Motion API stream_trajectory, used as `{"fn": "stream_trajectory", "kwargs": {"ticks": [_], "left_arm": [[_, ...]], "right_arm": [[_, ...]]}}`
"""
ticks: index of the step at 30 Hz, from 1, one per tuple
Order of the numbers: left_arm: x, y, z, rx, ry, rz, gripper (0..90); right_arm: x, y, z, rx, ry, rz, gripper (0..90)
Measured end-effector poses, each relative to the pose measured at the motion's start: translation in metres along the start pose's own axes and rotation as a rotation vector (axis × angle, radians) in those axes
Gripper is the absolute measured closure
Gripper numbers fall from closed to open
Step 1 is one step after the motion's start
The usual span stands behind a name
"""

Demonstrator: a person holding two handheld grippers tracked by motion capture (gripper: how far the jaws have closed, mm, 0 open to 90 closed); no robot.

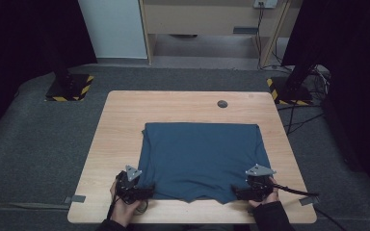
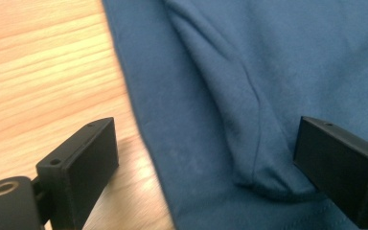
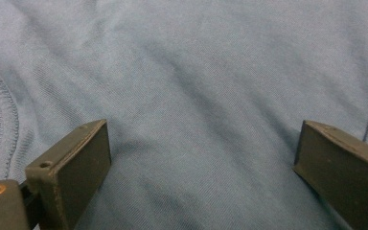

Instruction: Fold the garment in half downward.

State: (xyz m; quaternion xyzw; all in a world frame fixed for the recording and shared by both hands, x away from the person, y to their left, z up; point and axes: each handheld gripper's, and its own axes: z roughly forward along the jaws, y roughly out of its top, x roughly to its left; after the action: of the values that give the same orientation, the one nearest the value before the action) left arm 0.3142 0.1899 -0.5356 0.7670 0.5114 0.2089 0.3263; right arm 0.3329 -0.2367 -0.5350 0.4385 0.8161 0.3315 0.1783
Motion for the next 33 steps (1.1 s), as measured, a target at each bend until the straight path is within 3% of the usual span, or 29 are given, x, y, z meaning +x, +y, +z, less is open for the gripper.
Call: {"fn": "stream_trajectory", "kwargs": {"ticks": [9,17,20,23,30,33], "left_arm": [[-0.014,0.001,0.003,-0.011,-0.02,0.021,7.5],[-0.013,-0.001,0.0,-0.014,-0.037,0.024,9.0],[-0.007,0.0,-0.004,-0.016,-0.071,0.011,10.3],[0.001,0.004,-0.013,-0.049,-0.085,0.006,8.7],[0.027,0.017,-0.039,-0.122,-0.1,-0.004,7.8],[0.039,0.022,-0.051,-0.146,-0.099,-0.014,7.7]], "right_arm": [[-0.013,-0.005,-0.005,0.005,-0.007,0.011,5.2],[-0.015,-0.005,-0.006,0.007,0.0,0.012,5.1],[-0.016,-0.002,-0.008,-0.003,0.01,0.029,5.0],[-0.015,0.004,-0.015,-0.049,-0.005,0.03,5.6],[-0.007,0.026,-0.029,-0.127,-0.046,-0.018,6.3],[-0.004,0.039,-0.036,-0.167,-0.029,-0.015,6.6]]}}
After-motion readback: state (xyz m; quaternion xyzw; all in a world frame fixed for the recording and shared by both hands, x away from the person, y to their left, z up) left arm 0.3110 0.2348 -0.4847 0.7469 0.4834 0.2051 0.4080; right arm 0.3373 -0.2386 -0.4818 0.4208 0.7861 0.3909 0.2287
